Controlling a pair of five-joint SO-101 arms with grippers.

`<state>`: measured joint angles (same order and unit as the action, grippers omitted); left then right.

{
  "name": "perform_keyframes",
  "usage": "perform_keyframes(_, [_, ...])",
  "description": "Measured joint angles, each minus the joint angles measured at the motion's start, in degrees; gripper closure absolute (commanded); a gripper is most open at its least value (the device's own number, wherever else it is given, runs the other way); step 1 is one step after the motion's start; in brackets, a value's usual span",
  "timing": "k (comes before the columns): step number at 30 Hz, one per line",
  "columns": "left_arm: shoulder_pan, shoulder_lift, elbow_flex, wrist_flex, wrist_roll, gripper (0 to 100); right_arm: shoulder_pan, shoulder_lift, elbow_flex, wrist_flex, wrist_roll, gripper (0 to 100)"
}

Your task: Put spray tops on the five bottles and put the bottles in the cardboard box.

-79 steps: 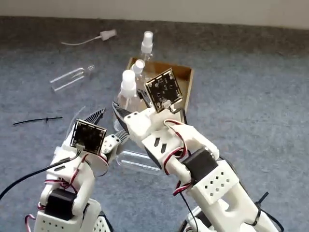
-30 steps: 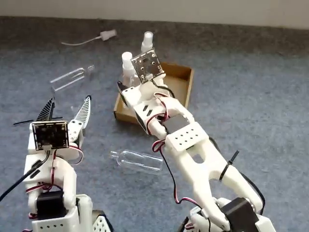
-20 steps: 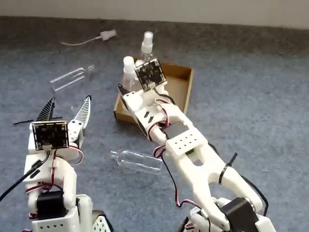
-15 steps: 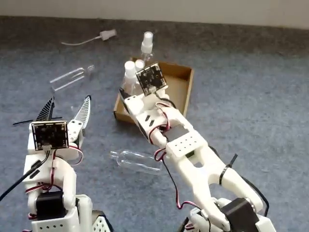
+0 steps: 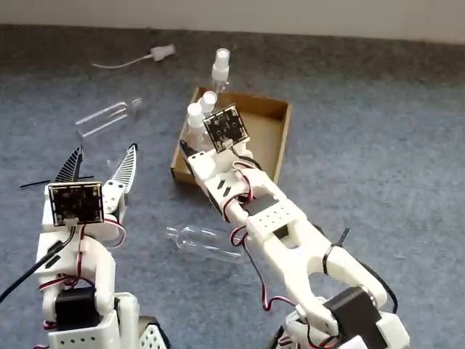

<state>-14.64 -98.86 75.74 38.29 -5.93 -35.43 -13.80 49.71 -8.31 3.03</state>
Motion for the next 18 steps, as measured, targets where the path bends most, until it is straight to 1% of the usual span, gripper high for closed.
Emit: perform_keyframes(18, [0.1, 0.0, 0.0, 0.0, 0.0, 73, 0.0, 1.1, 0.0, -0.4, 0.0, 98.8])
